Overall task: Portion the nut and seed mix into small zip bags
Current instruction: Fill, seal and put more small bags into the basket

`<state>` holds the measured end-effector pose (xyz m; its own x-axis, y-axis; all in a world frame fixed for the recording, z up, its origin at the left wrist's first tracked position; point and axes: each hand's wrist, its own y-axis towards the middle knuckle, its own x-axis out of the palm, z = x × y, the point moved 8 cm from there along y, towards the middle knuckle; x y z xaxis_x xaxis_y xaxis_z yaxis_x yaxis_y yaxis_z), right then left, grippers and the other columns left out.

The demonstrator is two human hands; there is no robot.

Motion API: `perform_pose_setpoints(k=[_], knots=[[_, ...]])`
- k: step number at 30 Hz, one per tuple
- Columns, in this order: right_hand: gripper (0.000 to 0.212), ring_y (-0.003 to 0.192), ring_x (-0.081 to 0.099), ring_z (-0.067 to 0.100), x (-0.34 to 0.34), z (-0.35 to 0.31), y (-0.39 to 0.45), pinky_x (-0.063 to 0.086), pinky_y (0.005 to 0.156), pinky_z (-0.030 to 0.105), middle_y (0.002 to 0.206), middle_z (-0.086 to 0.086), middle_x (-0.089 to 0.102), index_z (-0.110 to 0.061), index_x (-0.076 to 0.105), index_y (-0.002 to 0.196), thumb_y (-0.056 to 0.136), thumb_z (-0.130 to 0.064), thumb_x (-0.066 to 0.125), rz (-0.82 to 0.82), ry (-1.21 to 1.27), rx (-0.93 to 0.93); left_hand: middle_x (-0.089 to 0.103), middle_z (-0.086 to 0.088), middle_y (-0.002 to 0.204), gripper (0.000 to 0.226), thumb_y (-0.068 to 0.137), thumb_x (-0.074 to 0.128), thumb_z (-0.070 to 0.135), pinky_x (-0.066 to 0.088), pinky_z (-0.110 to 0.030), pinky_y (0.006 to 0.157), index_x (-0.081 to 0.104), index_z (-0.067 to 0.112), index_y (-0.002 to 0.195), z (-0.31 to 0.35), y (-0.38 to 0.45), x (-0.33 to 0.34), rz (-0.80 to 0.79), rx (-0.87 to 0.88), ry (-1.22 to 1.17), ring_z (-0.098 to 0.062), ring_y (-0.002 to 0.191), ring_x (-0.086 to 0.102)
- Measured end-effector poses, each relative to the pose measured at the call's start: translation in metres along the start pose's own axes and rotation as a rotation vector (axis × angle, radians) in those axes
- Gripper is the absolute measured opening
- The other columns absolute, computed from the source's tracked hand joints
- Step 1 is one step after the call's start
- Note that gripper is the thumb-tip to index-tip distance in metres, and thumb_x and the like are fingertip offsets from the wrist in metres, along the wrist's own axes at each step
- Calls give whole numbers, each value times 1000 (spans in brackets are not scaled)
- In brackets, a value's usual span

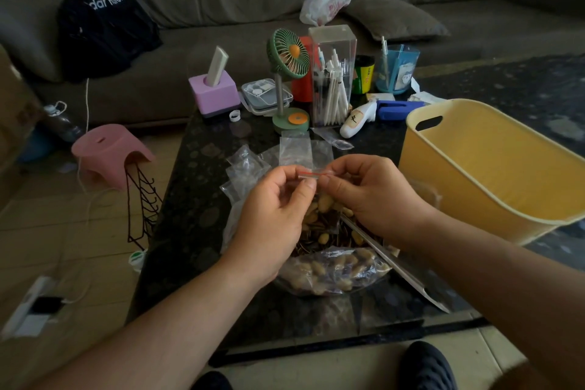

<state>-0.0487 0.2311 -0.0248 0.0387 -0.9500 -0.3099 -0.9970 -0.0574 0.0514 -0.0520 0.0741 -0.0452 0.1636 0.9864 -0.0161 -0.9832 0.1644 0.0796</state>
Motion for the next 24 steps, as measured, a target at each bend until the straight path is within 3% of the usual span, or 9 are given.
perform_pose_setpoints(k=[9,12,17,21,24], knots=[[11,86,78,24,5,-3,-1,63,84,34,87,9,79,-9,75,102,96,-18,71,-72,73,-9,80,0,95,11,105,63,19,64,-42,89,73,24,103,3,2,-6,30,50,72,-17,91,77],[9,86,77,25,3,-2,-1,63,83,33,88,8,79,-11,76,100,97,-18,72,-54,49,-11,79,-1,94,13,105,64,21,64,-49,88,73,29,101,3,2,-8,48,73,99,-20,91,77],[7,83,77,26,2,-5,-1,63,78,31,85,8,79,-12,75,97,98,-18,70,-36,8,-27,78,0,95,14,106,64,23,64,-47,88,73,32,100,-1,2,-7,49,55,93,-19,92,76],[11,84,75,36,2,-5,0,64,83,49,84,14,77,-8,74,96,97,-19,71,-42,24,-24,79,-3,97,12,106,62,17,63,-32,84,72,24,104,-1,-1,-2,25,5,5,-17,93,77],[10,82,77,30,3,-3,-1,64,80,38,83,12,78,-5,74,97,98,-14,69,-72,54,-5,80,2,94,10,105,64,17,60,-21,77,73,22,105,3,-3,-1,-6,23,48,-11,89,77]])
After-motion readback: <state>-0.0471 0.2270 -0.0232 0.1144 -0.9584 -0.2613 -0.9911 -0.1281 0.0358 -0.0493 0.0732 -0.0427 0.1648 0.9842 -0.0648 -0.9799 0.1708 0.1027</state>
